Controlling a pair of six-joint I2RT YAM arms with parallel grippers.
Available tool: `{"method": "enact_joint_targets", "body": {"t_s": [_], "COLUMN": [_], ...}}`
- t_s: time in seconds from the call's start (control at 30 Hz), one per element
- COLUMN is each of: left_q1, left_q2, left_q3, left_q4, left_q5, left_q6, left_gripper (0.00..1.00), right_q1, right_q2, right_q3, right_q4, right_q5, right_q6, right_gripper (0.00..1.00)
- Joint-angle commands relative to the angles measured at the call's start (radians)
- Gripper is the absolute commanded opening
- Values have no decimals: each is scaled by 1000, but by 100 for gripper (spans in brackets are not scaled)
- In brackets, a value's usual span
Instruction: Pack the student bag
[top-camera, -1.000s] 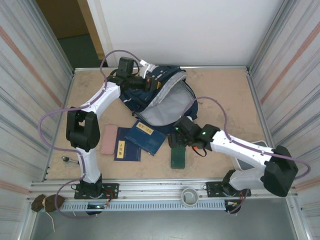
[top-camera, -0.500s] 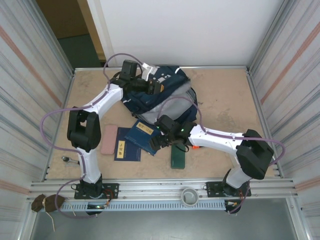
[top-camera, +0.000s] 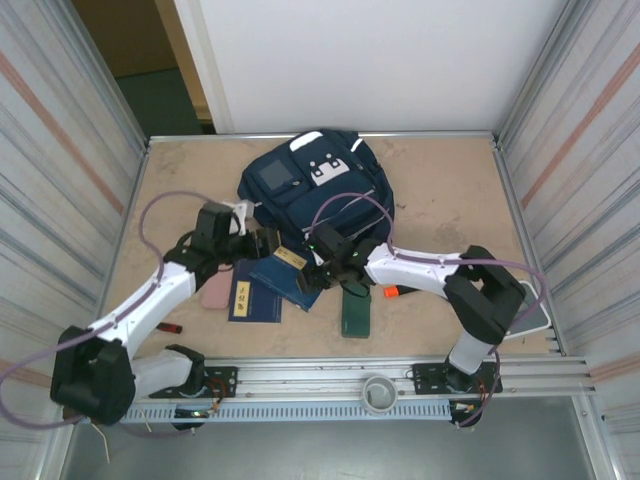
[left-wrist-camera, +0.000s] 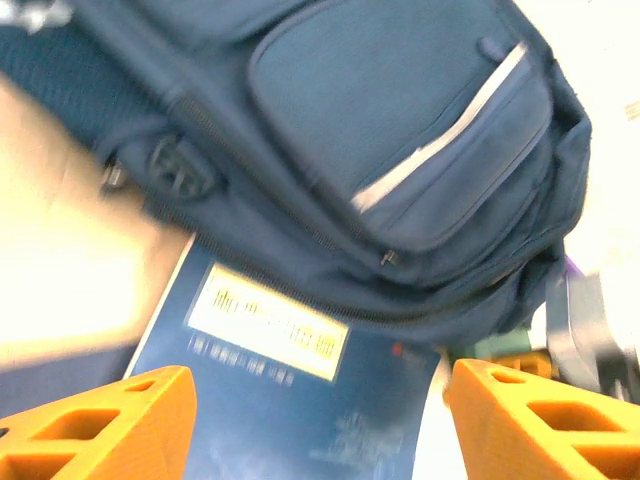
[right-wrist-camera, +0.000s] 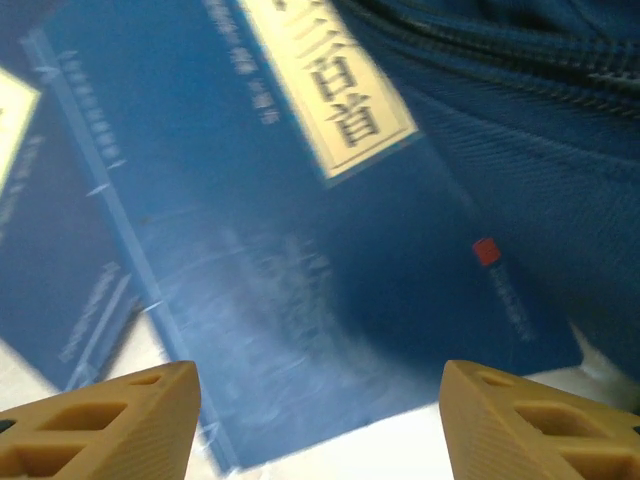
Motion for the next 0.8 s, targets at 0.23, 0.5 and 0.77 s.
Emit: {"method": "enact_joint_targets", "body": {"t_s": [0.23, 0.5, 0.77], "left_q1": [-26, 11, 9], "left_q2": [7, -7, -47], "left_q3": [-181, -184, -197], "left_q4": [34, -24, -83], "left_q5": [61, 4, -24], "left_q6": [-161, -129, -133], "left_gripper": [65, 64, 65], "right_q1": [3, 72, -18], "right_q2": [116, 21, 32], "right_q3": [64, 32, 73], "right_q4": [-20, 34, -48], "right_q5": [27, -227, -40], "right_q6": [30, 88, 74], "right_gripper": [65, 56, 70]}}
